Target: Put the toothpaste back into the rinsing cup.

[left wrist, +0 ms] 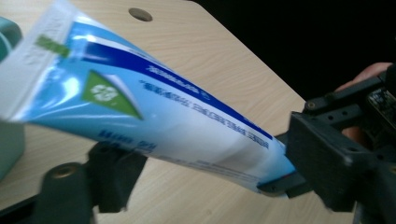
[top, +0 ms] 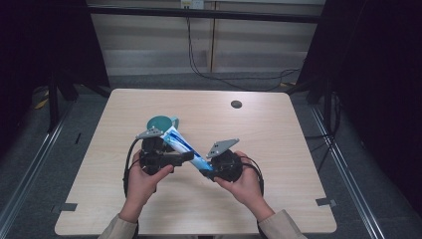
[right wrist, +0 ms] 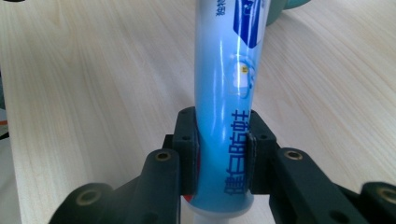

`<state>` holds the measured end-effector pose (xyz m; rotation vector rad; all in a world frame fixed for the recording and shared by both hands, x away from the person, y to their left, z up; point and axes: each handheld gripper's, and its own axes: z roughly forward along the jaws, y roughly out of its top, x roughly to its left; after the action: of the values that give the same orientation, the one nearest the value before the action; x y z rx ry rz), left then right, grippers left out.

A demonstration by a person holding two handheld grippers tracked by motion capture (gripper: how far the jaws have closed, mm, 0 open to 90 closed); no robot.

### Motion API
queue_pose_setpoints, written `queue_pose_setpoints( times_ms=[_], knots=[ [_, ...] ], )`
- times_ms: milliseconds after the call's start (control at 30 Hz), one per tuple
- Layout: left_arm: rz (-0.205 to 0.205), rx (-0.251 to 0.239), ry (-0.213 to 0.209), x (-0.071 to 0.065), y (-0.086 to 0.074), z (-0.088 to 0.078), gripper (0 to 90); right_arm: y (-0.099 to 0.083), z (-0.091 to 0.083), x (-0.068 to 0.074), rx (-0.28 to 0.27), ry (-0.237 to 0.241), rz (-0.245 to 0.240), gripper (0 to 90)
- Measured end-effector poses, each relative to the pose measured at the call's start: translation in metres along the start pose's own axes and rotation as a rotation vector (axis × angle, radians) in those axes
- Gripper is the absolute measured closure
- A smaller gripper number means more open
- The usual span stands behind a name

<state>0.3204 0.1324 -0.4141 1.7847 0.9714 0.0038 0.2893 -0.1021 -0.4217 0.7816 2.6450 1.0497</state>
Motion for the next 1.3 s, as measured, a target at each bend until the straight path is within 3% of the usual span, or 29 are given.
queue_pose_setpoints(
  times_ms=[133,367,467,600,633,800,867,967,1033,1133,1300],
  knots=[
    [0.001,-0.012,0.025,-0.001,0.002,-0.002,32.7,0.001,0.002,0.003,0.001,-0.002,0.005,70.6],
    [-0.044,-0.057,0.045,-0.001,0.003,-0.004,41.1,0.005,0.01,0.011,-0.016,-0.016,-0.013,70.2],
    [-0.064,-0.074,0.039,-0.001,0.005,-0.005,46.8,0.005,0.01,0.012,-0.022,-0.007,0.0,69.9],
    [-0.11,-0.091,0.008,-0.004,0.008,-0.009,63.3,0.004,0.014,0.015,-0.031,0.003,0.01,66.4],
    [-0.112,-0.088,0.002,-0.005,0.008,-0.01,63.3,0.004,0.014,0.015,-0.031,0.003,0.01,66.4],
    [-0.067,-0.109,-0.001,-0.015,0.008,-0.012,71.4,0.003,0.02,0.018,-0.039,0.011,0.023,60.4],
    [-0.056,-0.126,-0.003,-0.017,0.009,-0.014,72.7,0.002,0.02,0.017,-0.066,0.011,0.033,58.2],
    [-0.009,-0.142,0.01,-0.023,0.012,-0.017,74.2,0.001,0.018,0.014,-0.092,0.031,0.055,47.4],
    [0.019,-0.151,0.022,-0.026,0.013,-0.02,74.6,-0.003,0.02,0.01,-0.056,0.065,0.061,37.8],
    [0.029,-0.171,0.019,-0.027,0.016,-0.023,74.7,-0.007,0.02,0.01,-0.051,0.063,0.056,35.2],
    [0.085,-0.166,0.083,-0.029,0.017,-0.028,74.5,-0.017,0.019,0.002,-0.024,0.069,0.091,25.8]
  ],
)
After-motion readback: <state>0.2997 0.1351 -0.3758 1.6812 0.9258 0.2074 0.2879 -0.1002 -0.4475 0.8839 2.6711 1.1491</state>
